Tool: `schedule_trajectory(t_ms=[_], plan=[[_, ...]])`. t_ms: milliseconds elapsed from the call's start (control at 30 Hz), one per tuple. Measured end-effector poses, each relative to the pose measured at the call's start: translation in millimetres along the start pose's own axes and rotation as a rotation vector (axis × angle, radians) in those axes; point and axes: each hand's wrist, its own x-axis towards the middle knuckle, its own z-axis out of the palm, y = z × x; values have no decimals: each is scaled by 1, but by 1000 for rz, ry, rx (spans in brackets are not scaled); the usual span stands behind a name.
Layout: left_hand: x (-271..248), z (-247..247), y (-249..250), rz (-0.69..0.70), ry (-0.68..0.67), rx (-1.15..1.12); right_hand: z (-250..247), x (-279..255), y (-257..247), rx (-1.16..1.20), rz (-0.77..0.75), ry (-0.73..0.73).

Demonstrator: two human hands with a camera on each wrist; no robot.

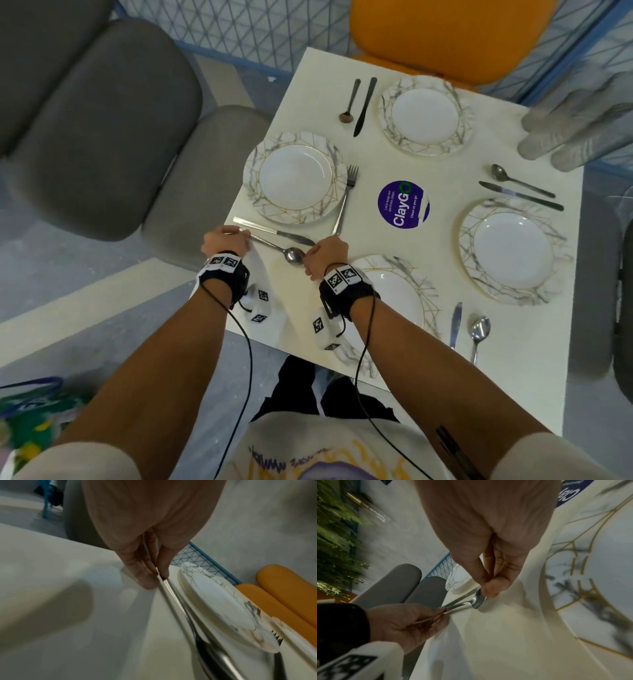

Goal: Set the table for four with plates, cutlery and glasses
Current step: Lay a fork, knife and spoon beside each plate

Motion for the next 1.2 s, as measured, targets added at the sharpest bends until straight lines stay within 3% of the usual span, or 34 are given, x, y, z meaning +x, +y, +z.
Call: schedule_trajectory(t_ms=[100, 267, 567, 800, 1000, 1200], plan=[[9, 1, -1, 21, 23, 72, 5, 0, -2, 83, -11, 86], [17, 4, -6, 14, 42, 72, 5, 6, -5, 6, 25, -39], [27, 8, -11, -13, 39, 58, -2, 4, -6, 132, 44, -48], [22, 7, -9, -14, 40, 54, -1, 0, -8, 73, 3, 9], [-19, 14, 15, 302, 79, 151, -23, 0, -4, 69, -67, 160], [-66, 57, 55, 541, -150, 216, -73, 15, 5, 139, -125, 293]])
